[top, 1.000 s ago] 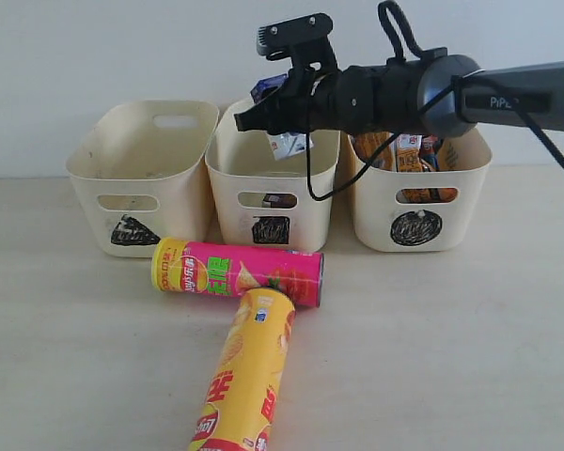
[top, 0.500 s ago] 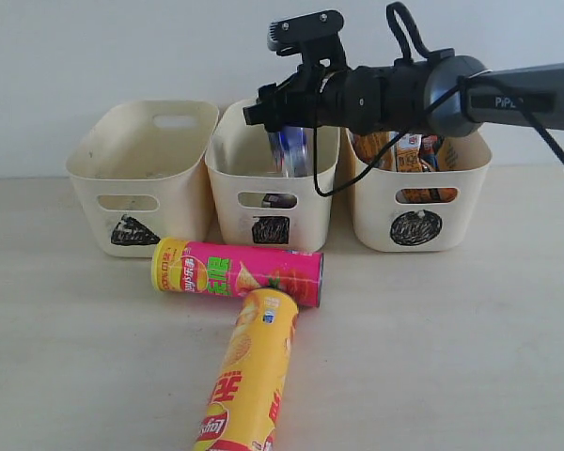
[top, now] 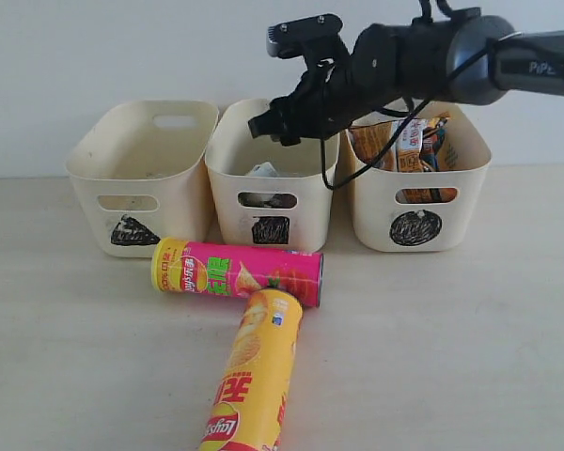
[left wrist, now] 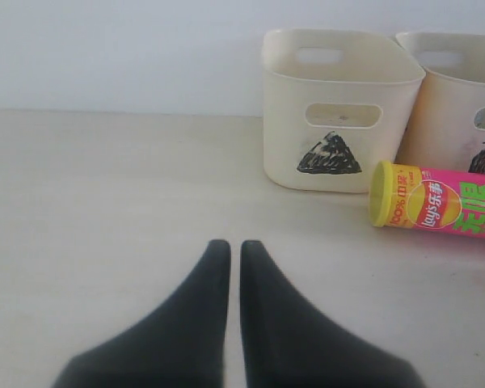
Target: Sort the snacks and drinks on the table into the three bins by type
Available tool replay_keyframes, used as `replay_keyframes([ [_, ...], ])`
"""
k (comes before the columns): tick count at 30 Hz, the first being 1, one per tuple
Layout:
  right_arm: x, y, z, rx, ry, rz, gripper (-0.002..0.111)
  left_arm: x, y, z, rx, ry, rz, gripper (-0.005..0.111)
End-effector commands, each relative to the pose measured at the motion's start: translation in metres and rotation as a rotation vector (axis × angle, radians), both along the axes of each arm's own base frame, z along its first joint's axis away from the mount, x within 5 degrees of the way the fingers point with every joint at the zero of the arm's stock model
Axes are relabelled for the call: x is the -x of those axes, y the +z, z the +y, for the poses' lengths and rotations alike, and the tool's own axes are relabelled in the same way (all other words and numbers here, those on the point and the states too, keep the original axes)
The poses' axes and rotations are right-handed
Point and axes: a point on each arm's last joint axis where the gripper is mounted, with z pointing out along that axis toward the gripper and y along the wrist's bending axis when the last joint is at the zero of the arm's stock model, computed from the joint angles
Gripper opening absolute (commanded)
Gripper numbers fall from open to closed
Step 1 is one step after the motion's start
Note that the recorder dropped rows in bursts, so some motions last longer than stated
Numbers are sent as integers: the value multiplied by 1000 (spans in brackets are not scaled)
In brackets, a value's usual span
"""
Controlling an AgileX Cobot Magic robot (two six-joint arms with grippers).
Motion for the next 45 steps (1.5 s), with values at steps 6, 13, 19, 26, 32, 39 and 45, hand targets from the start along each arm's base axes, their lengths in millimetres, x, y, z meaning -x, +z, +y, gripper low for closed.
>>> replay_keyframes([
  [6,44,44,-54,178,57,126,0,0,2,0,5,6,-17,4],
  [13,80,56,-184,99,-292,167,0,0,2,0,5,6,-17,4],
  [19,132,70,-239,30,-489,51,0,0,2,0,5,6,-17,4],
  [26,201,80,-242,-52,-551,-116,0,0,2,0,5,6,-17,4],
  [32,265,83,-240,-108,-567,-323,0,0,2,0,5,6,-17,4],
  [39,331,78,-237,-156,-562,-487,0,0,2,0,5,6,-17,4],
  [45,370,90,-235,-180,-544,-629,0,0,2,0,5,6,-17,4],
])
